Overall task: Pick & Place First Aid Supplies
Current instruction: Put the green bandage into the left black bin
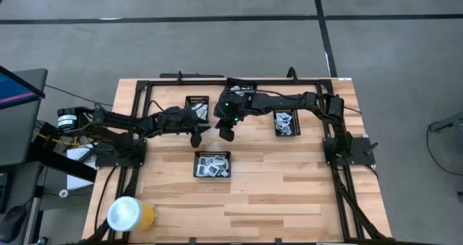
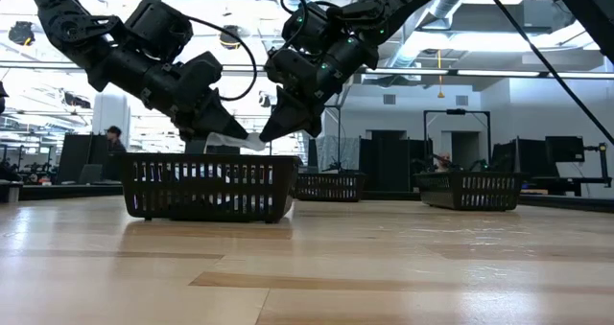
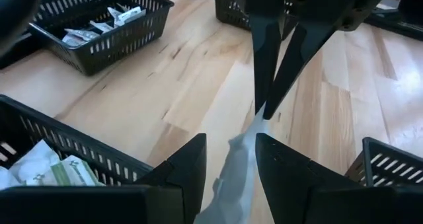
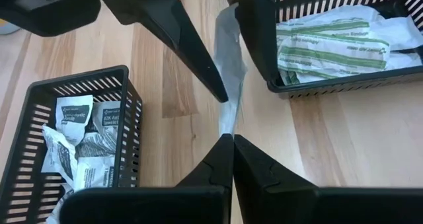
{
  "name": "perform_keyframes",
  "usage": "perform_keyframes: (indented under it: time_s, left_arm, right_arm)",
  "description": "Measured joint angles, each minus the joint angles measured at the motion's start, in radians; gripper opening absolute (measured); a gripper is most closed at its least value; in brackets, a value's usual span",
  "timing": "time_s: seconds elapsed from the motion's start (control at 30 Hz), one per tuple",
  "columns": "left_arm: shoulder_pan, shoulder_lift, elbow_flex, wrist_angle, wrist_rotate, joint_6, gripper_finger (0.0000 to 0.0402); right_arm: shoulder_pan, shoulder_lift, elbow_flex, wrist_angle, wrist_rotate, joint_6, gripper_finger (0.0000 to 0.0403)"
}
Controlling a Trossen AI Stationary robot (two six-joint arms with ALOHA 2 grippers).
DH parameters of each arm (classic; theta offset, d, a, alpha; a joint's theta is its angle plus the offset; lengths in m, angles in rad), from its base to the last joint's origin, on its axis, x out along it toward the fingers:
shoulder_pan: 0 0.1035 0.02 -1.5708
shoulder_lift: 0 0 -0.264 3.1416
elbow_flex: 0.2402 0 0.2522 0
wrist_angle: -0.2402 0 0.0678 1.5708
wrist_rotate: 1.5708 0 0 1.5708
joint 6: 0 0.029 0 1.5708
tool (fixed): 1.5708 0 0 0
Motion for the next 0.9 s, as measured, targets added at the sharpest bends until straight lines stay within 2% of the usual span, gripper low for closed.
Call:
perform_keyframes:
  time_s: [0.3,0.4,0.53,0.63,0.77,0.9]
  left_arm:
    - [-0.002,0.000,0.000,-0.021,0.000,-0.054,0.0121]
    - [-0.002,0.000,0.000,-0.027,0.000,-0.065,0.0090]
    - [-0.002,0.000,0.000,-0.027,0.004,-0.068,0.0023]
    - [-0.002,0.000,0.000,-0.029,0.004,-0.076,0.0009]
    - [-0.002,0.000,0.000,-0.031,0.002,-0.076,0.0008]
    - [-0.002,0.000,0.000,-0.031,-0.010,-0.076,0.0008]
  right_arm:
    - [-0.001,0.000,0.000,0.005,0.000,-0.003,0.0000]
    - [-0.001,0.000,0.000,0.005,0.000,-0.003,0.0000]
    - [-0.001,0.000,0.000,0.006,0.000,-0.003,0.0000]
    - [-0.001,0.000,0.000,0.007,0.000,0.004,0.0004]
    - [-0.001,0.000,0.000,0.007,0.000,-0.003,0.0027]
    - [-0.001,0.000,0.000,0.006,0.000,-0.019,0.0069]
